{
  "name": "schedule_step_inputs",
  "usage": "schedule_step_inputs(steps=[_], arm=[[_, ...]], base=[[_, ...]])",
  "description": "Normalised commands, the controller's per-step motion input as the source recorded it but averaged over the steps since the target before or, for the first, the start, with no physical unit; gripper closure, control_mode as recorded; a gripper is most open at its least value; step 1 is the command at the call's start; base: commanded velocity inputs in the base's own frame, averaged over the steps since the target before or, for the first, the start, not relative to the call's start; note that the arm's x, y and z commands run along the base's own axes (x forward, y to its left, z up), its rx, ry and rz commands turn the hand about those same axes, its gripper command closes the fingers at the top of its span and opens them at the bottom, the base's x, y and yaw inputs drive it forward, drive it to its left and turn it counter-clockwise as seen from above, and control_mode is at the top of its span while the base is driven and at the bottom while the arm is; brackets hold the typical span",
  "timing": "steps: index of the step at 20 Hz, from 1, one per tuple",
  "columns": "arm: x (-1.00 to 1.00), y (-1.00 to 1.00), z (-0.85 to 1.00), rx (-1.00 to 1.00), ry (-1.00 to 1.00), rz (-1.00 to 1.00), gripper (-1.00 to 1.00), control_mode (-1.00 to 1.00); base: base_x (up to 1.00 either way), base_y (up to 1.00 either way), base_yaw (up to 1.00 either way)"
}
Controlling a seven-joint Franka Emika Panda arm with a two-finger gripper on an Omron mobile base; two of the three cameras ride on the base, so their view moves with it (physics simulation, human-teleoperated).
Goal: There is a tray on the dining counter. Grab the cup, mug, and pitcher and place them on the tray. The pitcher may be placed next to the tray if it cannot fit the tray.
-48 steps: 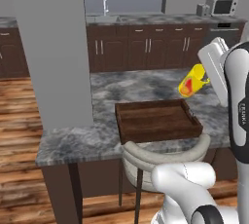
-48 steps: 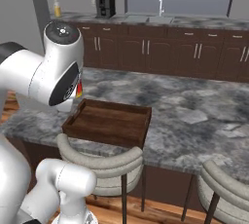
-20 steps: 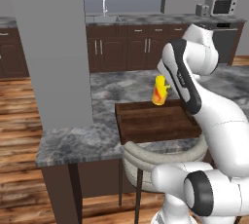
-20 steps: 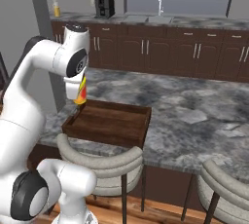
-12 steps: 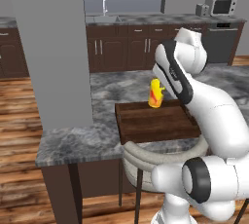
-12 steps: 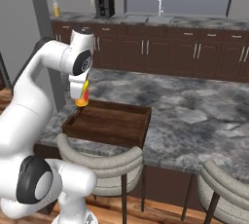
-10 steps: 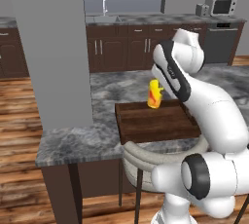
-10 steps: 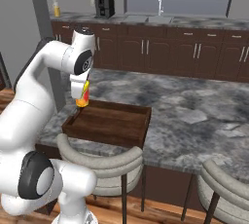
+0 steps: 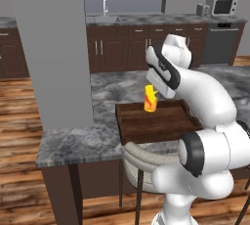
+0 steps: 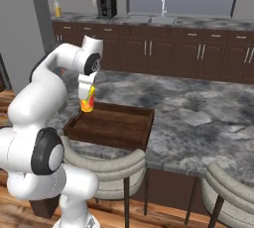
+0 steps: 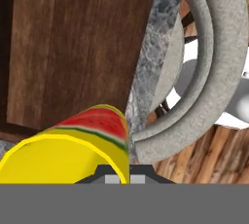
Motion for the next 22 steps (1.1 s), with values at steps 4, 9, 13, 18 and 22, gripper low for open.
schedule_step_inputs(steps=[4, 9, 13, 18, 22], arm=[[0.38, 0.12, -0.27, 0.00, 0.10, 0.00, 1.00, -1.00], [0.32, 0.12, -0.27, 0.00, 0.00, 0.00, 1.00, -1.00], [0.29, 0.03, -0.28, 0.00, 0.00, 0.00, 1.00, -1.00], [0.32, 0.11, -0.36, 0.00, 0.00, 0.00, 1.00, -1.00], [0.33, 0.15, -0.35, 0.00, 0.00, 0.00, 1.00, -1.00]], base=[[0.00, 0.00, 0.00], [0.00, 0.00, 0.00], [0.00, 0.00, 0.00], [0.00, 0.00, 0.00], [0.00, 0.00, 0.00]])
